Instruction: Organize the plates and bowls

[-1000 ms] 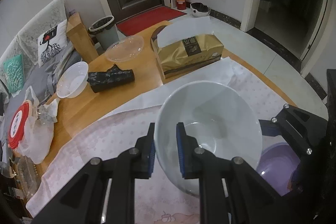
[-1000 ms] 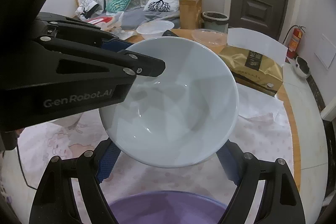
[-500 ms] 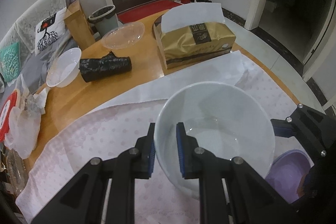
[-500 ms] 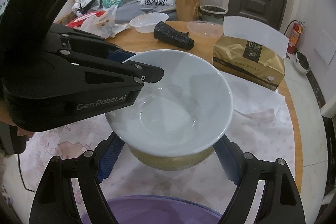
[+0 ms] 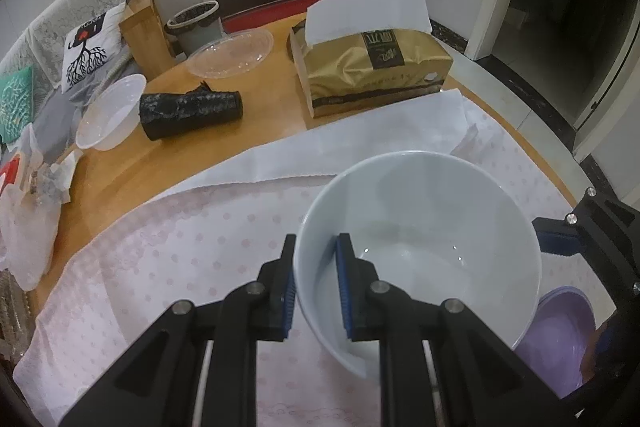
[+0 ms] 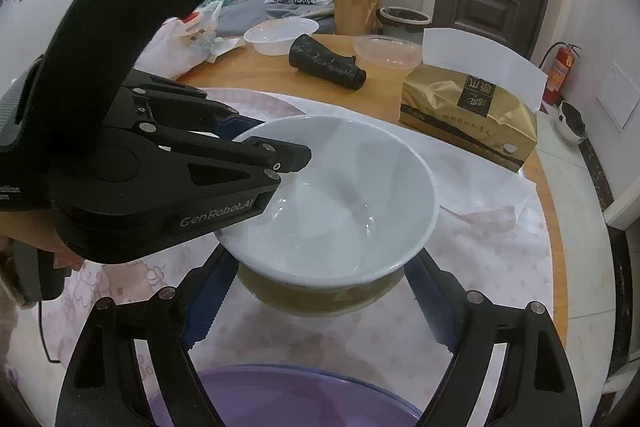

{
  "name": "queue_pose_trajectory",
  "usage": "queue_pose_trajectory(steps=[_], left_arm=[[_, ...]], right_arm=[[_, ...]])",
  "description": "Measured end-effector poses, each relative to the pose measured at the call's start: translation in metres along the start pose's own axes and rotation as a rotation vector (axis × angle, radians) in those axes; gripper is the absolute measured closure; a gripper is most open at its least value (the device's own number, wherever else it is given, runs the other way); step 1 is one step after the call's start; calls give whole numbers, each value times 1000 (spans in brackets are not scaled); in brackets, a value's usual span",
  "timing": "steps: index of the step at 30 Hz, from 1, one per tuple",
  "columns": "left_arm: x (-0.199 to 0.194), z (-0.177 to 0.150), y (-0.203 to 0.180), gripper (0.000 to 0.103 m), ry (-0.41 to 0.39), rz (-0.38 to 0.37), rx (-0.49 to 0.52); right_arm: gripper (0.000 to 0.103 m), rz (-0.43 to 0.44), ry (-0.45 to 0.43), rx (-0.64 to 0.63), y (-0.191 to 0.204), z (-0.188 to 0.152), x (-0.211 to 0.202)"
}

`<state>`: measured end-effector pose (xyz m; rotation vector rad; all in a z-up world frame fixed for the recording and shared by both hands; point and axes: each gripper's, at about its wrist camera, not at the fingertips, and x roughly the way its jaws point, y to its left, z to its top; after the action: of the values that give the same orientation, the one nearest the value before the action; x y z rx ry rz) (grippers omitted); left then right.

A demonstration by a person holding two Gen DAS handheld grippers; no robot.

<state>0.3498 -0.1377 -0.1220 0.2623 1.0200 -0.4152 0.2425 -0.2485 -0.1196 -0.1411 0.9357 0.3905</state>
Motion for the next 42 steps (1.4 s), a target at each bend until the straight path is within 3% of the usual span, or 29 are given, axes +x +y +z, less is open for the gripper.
queue_pose_trajectory(steps=[22, 27, 29, 34, 42], left_arm=[[-2, -15, 1, 87, 20, 54, -35], [-30, -22, 18, 77, -2, 21, -106], [-47, -28, 26, 76, -20, 15, -130], [-81, -47, 48, 76, -38, 43, -162], [-122, -95, 115, 70, -47, 112, -273]], right_arm=[[19, -34, -13, 12, 8, -9, -2], [15, -42, -64, -4, 16, -9, -23], [7, -34, -99, -25, 26, -7, -34], [1, -25, -149, -89, 59, -3, -49], [1, 82, -188, -193, 128, 1, -49]])
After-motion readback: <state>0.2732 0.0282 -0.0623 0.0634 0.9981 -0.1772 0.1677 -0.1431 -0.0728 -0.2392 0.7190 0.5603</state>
